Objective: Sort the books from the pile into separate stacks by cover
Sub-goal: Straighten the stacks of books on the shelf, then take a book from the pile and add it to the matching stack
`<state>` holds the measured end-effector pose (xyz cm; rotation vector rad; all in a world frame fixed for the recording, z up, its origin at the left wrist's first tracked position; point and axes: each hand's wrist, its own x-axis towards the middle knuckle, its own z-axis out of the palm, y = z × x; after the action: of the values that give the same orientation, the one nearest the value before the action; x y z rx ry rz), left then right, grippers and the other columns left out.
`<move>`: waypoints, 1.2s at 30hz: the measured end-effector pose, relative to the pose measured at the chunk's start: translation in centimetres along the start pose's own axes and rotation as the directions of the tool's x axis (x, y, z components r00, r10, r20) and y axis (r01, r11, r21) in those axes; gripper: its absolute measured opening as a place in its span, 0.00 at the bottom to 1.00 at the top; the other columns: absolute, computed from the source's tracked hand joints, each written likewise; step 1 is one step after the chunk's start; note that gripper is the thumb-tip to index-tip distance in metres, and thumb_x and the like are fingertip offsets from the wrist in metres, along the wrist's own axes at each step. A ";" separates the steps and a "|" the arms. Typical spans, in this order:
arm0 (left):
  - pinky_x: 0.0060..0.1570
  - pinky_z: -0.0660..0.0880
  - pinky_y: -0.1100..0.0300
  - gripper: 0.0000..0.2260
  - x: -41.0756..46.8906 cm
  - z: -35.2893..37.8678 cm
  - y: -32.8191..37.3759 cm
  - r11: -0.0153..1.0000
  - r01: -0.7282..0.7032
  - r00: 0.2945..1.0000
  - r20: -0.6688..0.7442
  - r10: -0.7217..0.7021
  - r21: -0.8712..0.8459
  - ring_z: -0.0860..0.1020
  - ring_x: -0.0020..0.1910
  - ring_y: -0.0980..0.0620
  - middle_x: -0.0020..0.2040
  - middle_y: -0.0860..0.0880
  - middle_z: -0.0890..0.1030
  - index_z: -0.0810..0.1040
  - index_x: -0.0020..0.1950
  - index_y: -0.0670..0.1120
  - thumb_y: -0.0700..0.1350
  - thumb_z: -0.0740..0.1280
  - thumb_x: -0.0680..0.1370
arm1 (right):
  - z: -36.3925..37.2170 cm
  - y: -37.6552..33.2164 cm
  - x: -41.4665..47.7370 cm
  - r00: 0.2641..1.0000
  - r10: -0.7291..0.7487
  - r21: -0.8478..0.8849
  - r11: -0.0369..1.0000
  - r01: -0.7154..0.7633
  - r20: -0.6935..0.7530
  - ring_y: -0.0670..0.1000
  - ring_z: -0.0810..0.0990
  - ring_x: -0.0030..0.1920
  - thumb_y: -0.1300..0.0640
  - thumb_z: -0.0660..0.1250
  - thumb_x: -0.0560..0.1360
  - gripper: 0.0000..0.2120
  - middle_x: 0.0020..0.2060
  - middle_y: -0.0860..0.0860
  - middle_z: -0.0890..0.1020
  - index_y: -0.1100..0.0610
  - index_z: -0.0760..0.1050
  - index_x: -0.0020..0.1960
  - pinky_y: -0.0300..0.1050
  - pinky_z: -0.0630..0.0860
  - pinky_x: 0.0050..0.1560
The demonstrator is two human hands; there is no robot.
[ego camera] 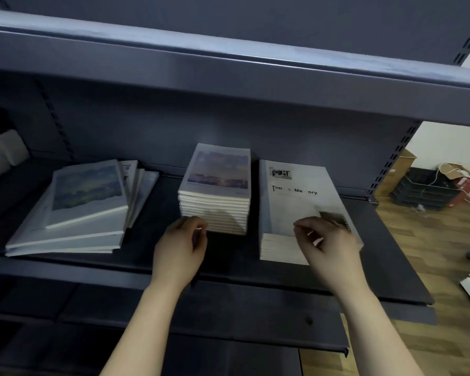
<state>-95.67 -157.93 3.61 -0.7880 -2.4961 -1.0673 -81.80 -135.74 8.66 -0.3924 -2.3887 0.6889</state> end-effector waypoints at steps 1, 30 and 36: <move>0.38 0.70 0.60 0.06 0.1 -0.9 -0.6 1.000 0.018 1.000 -0.021 -0.017 0.008 0.77 0.44 0.49 0.48 0.50 0.80 0.79 0.51 0.48 0.41 0.66 0.76 | 0.8 -0.9 -0.2 1.000 -0.013 0.016 1.000 0.012 0.028 0.42 0.77 0.37 0.59 0.67 0.73 0.04 0.38 0.44 0.81 0.51 0.80 0.44 0.36 0.73 0.37; 0.50 0.64 0.47 0.28 4.4 -12.0 -17.7 0.765 0.552 0.833 -0.249 -0.494 0.332 0.72 0.54 0.32 0.53 0.32 0.77 0.71 0.58 0.35 0.60 0.62 0.75 | 15.4 -4.8 -3.0 0.993 -0.055 -0.146 0.987 0.070 0.105 0.52 0.73 0.45 0.55 0.71 0.70 0.04 0.42 0.47 0.77 0.52 0.80 0.45 0.44 0.70 0.43; 0.58 0.67 0.43 0.39 5.4 -12.6 -17.6 0.722 0.668 0.744 -0.214 -0.633 0.183 0.68 0.62 0.32 0.63 0.33 0.72 0.67 0.66 0.36 0.62 0.72 0.68 | 15.5 -4.8 -3.4 0.997 -0.057 -0.135 0.989 0.064 0.053 0.52 0.73 0.45 0.51 0.67 0.70 0.06 0.43 0.46 0.77 0.51 0.80 0.45 0.43 0.70 0.42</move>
<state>-109.67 -175.24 4.75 0.2850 -2.7644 -0.9125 -89.51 -147.01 -0.79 -0.3620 -2.4918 0.5149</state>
